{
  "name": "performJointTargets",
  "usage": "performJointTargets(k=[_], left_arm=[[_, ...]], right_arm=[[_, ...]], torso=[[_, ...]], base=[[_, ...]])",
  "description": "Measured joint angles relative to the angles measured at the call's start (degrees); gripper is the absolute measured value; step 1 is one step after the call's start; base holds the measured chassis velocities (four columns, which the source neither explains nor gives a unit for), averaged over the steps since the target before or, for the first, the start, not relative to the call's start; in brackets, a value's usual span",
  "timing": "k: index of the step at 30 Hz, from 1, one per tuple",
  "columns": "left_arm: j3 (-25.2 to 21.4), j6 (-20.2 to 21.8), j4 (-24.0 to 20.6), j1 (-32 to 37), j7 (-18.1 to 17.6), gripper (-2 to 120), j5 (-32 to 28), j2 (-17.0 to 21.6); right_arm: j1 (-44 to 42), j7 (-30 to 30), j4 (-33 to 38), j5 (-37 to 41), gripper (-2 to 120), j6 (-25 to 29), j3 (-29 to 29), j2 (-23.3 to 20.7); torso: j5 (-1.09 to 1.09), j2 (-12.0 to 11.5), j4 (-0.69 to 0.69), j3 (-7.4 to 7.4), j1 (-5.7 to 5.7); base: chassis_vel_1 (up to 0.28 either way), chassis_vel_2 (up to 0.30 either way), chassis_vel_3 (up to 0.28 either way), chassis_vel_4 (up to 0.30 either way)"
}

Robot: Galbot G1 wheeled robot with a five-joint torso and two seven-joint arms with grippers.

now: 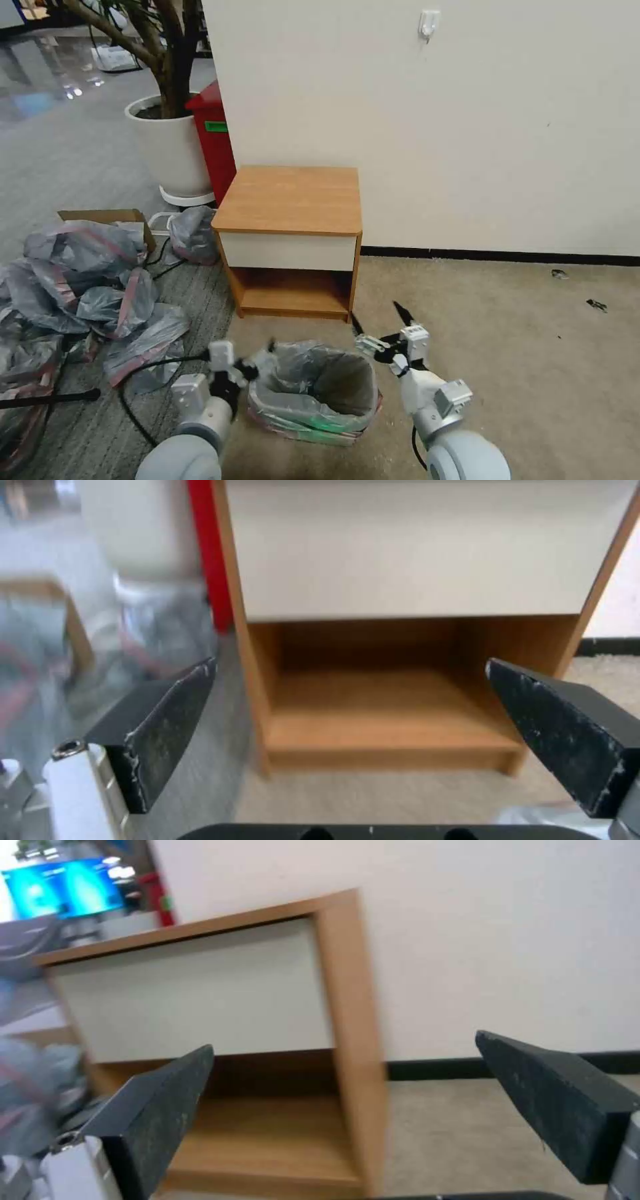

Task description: Pick up the garbage bag from the table and place it over the trash can.

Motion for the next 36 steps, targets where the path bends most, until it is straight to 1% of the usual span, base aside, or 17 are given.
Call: performJointTargets(k=[1, 3, 7, 36], left_arm=[[0.00, 0.00, 0.00, 0.00, 0.00, 100, 0.00, 0.00], [-0.63, -2.55, 1.05, -0.11, 0.92, 97, 1.81, 0.58], [-0.61, -3.59, 1.72, -0.51, 0.62, 97, 2.48, 0.01], [-0.47, -3.41, 1.70, -0.58, 0.15, 97, 2.05, -0.11]], right_arm=[[0.00, 0.00, 0.00, 0.00, 100, 0.00, 0.00, 0.00], [-1.58, 0.48, -0.16, -0.05, 100, 3.30, 2.36, 0.39], [-1.79, 0.54, -0.66, -0.51, 100, 4.08, 3.11, 1.10], [-1.71, 0.51, -0.77, -0.80, 100, 3.98, 3.11, 1.17]], torso=[[0.00, 0.00, 0.00, 0.00, 0.00], [0.01, 0.00, 0.00, 0.00, 0.00], [0.01, 0.00, 0.00, 0.00, 0.00], [0.01, 0.00, 0.00, 0.00, 0.00]], base=[[0.000, 0.000, 0.000, 0.000], [0.000, 0.000, 0.000, 0.000], [0.000, 0.000, 0.000, 0.000], [0.000, 0.000, 0.000, 0.000]])
